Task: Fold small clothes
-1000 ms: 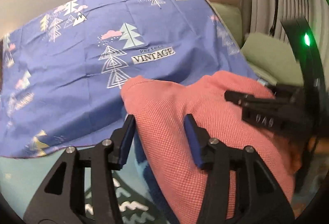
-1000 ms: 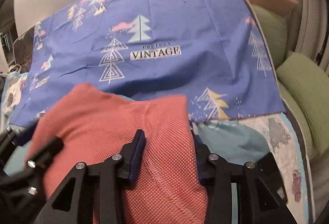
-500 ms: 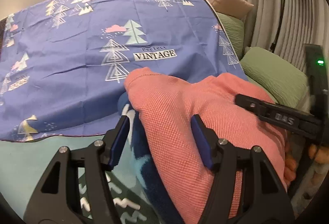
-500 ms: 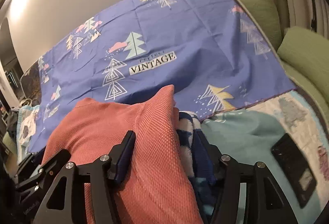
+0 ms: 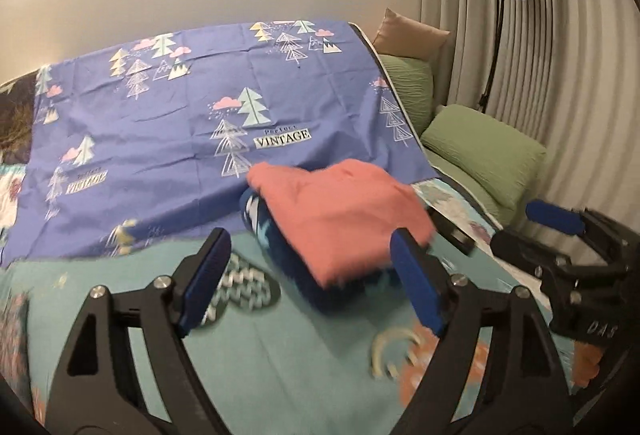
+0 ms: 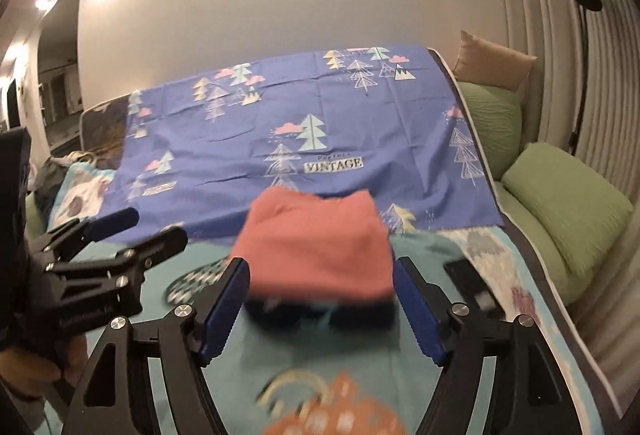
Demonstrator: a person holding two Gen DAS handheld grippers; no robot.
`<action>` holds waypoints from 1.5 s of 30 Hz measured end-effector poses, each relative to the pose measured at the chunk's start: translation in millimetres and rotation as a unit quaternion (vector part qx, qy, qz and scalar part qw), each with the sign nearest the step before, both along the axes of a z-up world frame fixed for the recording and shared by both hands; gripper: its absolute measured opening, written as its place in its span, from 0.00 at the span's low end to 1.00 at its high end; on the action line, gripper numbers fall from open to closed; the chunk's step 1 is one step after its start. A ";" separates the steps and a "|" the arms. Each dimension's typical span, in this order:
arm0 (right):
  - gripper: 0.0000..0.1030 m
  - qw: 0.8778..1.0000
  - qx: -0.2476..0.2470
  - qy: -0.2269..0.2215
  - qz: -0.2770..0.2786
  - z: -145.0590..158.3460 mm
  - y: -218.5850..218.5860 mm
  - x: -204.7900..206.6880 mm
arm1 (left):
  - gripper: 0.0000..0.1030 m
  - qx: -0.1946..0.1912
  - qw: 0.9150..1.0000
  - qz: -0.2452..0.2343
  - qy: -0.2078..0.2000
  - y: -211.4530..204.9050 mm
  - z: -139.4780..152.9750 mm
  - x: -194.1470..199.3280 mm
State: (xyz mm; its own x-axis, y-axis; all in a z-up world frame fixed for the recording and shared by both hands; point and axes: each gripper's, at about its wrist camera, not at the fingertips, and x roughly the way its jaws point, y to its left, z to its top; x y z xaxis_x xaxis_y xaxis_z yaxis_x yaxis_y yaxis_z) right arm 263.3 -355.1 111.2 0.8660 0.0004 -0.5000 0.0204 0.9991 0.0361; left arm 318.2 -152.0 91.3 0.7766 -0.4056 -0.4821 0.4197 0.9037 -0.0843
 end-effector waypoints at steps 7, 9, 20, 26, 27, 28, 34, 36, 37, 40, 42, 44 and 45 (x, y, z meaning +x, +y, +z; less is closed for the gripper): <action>0.75 1.000 -0.011 0.018 0.009 5.6 31.4 -103.7 | 0.83 -0.016 1.000 0.007 0.018 39.3 6.7 -102.2; 0.77 0.999 -0.011 0.025 0.019 3.6 42.0 -129.3 | 0.83 -0.024 0.999 0.008 0.025 49.2 6.1 -127.6; 0.80 0.998 0.030 0.052 0.023 -21.9 69.0 -209.7 | 0.86 -0.007 1.000 -0.002 0.008 62.2 1.4 -224.8; 0.80 0.997 0.043 0.059 0.005 -32.7 64.0 -228.7 | 0.87 -0.017 0.999 0.004 0.027 63.7 -13.5 -244.5; 0.80 0.997 0.047 0.061 0.005 -36.6 63.1 -232.5 | 0.87 -0.014 0.999 0.008 0.029 63.0 -17.7 -247.3; 0.80 0.997 0.048 0.064 0.004 -38.9 62.6 -233.8 | 0.87 -0.013 0.999 0.011 0.034 62.4 -22.1 -249.9; 0.80 0.996 0.050 0.066 -0.012 -50.7 59.9 -243.6 | 0.87 -0.016 0.997 0.014 0.073 60.4 -46.8 -254.3; 0.80 0.996 0.048 0.070 -0.013 -54.4 61.2 -247.8 | 0.87 -0.012 0.996 0.016 0.084 59.5 -52.6 -253.4; 0.80 0.996 0.047 0.073 -0.015 -55.9 61.1 -247.8 | 0.87 -0.011 0.996 0.016 0.088 59.1 -54.7 -253.3; 0.80 0.995 0.047 0.086 -0.012 -60.1 60.7 -245.8 | 0.87 -0.010 0.995 0.017 0.094 58.4 -58.5 -252.8; 0.80 0.995 0.043 0.087 -0.012 -61.2 61.0 -245.4 | 0.87 -0.010 0.995 0.018 0.095 57.0 -59.7 -253.7; 0.80 0.995 0.040 0.087 -0.011 -61.9 61.7 -246.3 | 0.87 -0.011 0.995 0.018 0.096 57.3 -60.0 -253.7; 0.80 0.995 0.040 0.086 -0.010 -62.0 61.8 -246.6 | 0.87 -0.012 0.995 0.018 0.097 58.1 -60.5 -253.8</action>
